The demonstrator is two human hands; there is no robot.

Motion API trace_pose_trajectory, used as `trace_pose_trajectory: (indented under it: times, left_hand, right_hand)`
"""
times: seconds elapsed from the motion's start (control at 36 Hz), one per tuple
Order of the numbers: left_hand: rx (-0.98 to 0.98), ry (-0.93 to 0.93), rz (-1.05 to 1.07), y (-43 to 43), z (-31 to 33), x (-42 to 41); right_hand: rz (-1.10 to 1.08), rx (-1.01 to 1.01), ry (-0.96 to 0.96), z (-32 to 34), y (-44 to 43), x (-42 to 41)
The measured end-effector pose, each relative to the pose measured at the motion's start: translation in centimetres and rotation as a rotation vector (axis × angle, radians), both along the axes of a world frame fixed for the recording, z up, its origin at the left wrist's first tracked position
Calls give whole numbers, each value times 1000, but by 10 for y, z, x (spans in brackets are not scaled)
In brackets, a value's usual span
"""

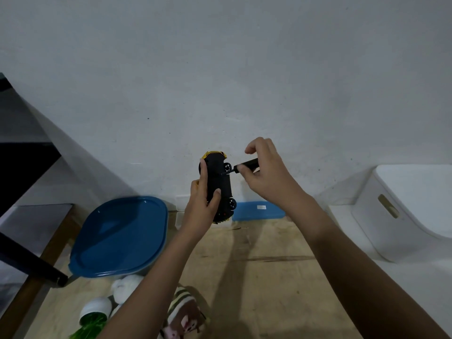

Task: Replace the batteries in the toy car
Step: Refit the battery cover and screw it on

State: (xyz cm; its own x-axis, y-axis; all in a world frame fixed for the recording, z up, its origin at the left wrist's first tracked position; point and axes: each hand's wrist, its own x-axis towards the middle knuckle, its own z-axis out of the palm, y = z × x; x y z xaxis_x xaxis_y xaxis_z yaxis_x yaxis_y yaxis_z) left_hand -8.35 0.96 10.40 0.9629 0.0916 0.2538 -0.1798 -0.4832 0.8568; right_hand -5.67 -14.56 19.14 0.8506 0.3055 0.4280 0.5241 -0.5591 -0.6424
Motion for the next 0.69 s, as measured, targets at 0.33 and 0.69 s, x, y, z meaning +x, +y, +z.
trace_pose_trajectory:
  times: [0.33,0.69]
  left_hand:
    - [24,-8,-2,0,10,6]
    - [68,-42,19,-3,13,7]
  right_hand:
    - [-31,55,101,4,-7,4]
    - [-33,77,32,3,-12,9]
